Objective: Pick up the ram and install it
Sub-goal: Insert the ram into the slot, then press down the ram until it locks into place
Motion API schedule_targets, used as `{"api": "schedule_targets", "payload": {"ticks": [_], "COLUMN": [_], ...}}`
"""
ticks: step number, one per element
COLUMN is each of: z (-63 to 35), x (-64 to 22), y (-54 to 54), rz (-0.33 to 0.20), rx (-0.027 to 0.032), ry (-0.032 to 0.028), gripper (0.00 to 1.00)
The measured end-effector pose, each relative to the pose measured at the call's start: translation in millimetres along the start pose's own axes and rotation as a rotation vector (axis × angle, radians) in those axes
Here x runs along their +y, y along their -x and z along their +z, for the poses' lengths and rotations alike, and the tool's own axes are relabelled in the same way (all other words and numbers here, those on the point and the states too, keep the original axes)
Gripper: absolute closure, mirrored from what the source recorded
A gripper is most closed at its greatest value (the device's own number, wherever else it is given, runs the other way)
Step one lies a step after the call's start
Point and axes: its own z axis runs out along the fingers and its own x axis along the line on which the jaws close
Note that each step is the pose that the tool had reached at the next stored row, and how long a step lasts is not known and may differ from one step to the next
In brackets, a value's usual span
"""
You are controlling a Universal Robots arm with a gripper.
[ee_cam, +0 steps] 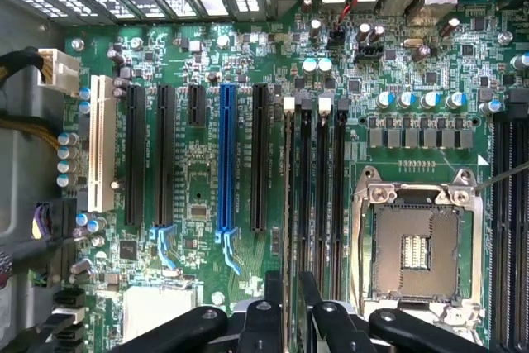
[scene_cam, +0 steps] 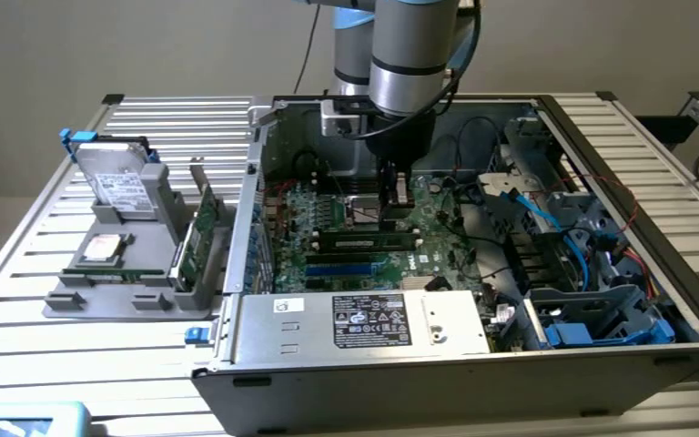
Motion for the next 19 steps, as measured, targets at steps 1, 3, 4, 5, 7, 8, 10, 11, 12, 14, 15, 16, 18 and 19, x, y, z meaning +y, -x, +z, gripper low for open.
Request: {"api": "schedule_targets", "payload": {"ticks": [1, 3, 4, 5, 7, 8, 10, 11, 12, 14, 15, 16, 18, 19], "z": [-1.8, -4.8, -5.9, -6.3, -6.4, -6.5, -6.5, -6.5, -6.5, -6.5, -6.5, -6.5, -6.5, -6.5], "x": [-1.5, -4.0, -5.0, -5.9, -6.4, -6.4, -6.4, -6.4, -6.4, -6.4, -6.4, -6.4, -6.4, -6.4], "y": [-0.2, -0.5, -0.6, -0.6, -0.8, -0.8, -0.8, -0.8, -0.8, -0.8, -0.8, -0.8, -0.8, -0.8], "rz": [0.000, 0.000, 0.000, 0.000, 0.000, 0.000, 0.000, 0.000, 0.000, 0.000, 0.000, 0.000, 0.000, 0.000], "rx": [0.0001, 0.0001, 0.0000, -0.0001, -0.0002, -0.0001, -0.0001, 0.0000, 0.0000, 0.0000, -0.0001, 0.0000, 0.0000, 0.0000], "ry": [0.0000, 0.0000, 0.0000, 0.0002, 0.0020, 0.0021, 0.0021, 0.0021, 0.0021, 0.0021, 0.0021, 0.0021, 0.0021, 0.0021], "gripper": [0.78, 0.78, 0.78, 0.78, 0.78, 0.78, 0.78, 0.78, 0.78, 0.78, 0.78, 0.78, 0.78, 0.78]}}
